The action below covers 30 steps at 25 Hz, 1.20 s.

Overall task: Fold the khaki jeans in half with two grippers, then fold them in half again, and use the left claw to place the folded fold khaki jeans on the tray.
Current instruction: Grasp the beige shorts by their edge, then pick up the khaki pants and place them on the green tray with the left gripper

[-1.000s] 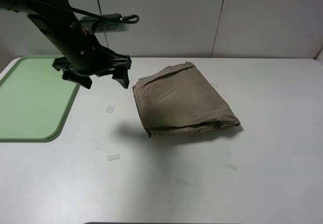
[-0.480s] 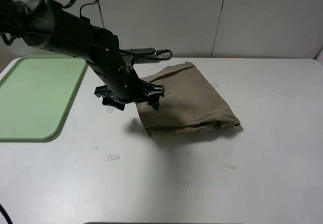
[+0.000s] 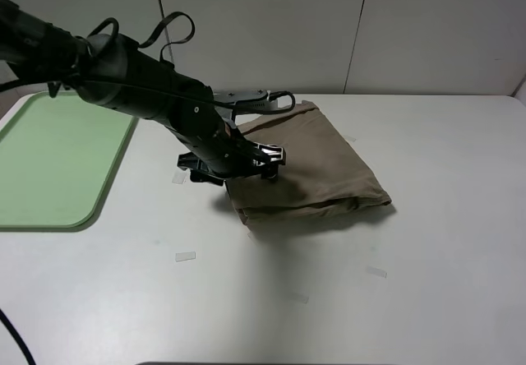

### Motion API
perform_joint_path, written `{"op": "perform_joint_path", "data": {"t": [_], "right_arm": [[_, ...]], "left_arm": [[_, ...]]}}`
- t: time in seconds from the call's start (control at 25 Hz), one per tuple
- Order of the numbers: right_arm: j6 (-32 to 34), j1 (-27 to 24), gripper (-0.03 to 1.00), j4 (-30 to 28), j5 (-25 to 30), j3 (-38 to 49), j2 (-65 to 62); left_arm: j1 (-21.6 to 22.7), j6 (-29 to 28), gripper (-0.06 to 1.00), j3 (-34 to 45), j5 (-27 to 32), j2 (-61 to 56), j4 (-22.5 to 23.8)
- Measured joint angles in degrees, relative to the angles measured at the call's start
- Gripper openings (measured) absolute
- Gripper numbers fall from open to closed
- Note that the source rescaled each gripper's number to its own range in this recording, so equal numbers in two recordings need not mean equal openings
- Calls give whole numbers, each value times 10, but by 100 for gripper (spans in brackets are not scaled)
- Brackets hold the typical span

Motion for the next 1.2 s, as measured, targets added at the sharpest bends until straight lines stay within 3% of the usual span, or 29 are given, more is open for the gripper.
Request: {"op": "perform_joint_path", "data": {"t": [0.44, 0.56, 0.72, 0.8, 1.2], "right_arm": [[0, 0, 100, 0, 0, 0, 0], [0, 0, 100, 0, 0, 0, 0], [0, 0, 100, 0, 0, 0, 0], [0, 0, 100, 0, 0, 0, 0], [0, 0, 100, 0, 0, 0, 0]], "left_arm": [[-7, -2, 83, -1, -25, 25, -1], [-8, -4, 70, -1, -28, 28, -2], [-8, -5, 34, -1, -31, 29, -4], [-9, -5, 24, -1, -34, 29, -5], [-4, -5, 22, -3, -18, 18, -6]]}}
